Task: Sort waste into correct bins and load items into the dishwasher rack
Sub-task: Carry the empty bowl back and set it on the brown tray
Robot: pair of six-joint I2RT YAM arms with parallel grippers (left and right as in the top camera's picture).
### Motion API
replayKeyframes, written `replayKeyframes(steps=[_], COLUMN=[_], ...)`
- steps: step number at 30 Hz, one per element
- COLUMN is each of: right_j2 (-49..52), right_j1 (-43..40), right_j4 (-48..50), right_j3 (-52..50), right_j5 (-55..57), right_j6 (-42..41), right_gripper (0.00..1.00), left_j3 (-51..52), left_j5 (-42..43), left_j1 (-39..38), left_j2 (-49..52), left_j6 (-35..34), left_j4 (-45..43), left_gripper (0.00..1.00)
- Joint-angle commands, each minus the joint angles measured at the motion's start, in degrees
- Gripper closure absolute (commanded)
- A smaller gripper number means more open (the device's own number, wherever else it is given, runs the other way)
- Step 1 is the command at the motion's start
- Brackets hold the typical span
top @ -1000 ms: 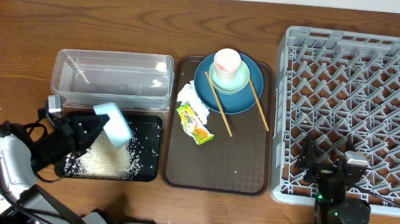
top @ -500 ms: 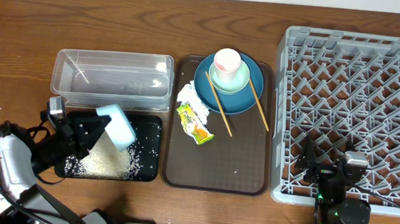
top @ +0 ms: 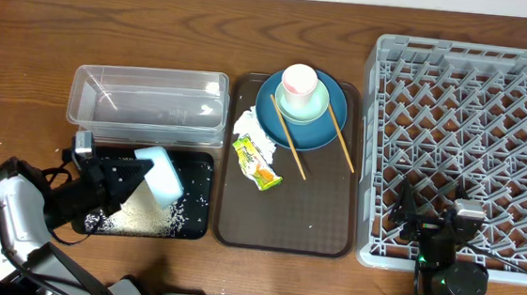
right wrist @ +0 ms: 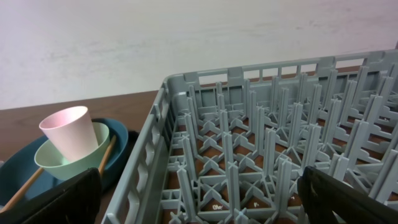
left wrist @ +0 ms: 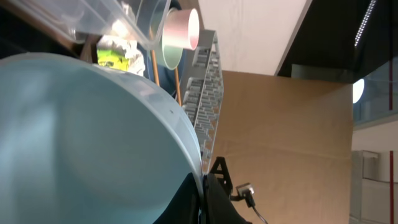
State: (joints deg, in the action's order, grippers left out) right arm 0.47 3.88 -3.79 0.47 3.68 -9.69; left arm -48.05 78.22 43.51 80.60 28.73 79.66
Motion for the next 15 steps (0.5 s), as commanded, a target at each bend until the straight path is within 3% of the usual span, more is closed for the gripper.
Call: replayKeyframes(steps=[1,10,15], right_j2=[-0.1,-0.1,-0.1], right_j1=[0.7,0.7,0.7], right_j4=[-0.1,-0.1,-0.1], right_j3=[-0.2,-0.2,-0.2], right_j5=[0.6,0.6,0.6], right_j6=[-0.5,-0.5,-0.5], right_gripper=[0.01,0.01,0.01], left_j3=[0.2,-0.9,-1.9], left_j5=[-0.7,-0.7,-1.0], left_j1=[-1.1,-8.6,-13.2], left_j2=[-0.6,-6.3,-9.9], left_j6=[0.6,0.4,-3.5], left_j4=[1.1,1.1,0.3], left_gripper=[0.94,0.94,0.94])
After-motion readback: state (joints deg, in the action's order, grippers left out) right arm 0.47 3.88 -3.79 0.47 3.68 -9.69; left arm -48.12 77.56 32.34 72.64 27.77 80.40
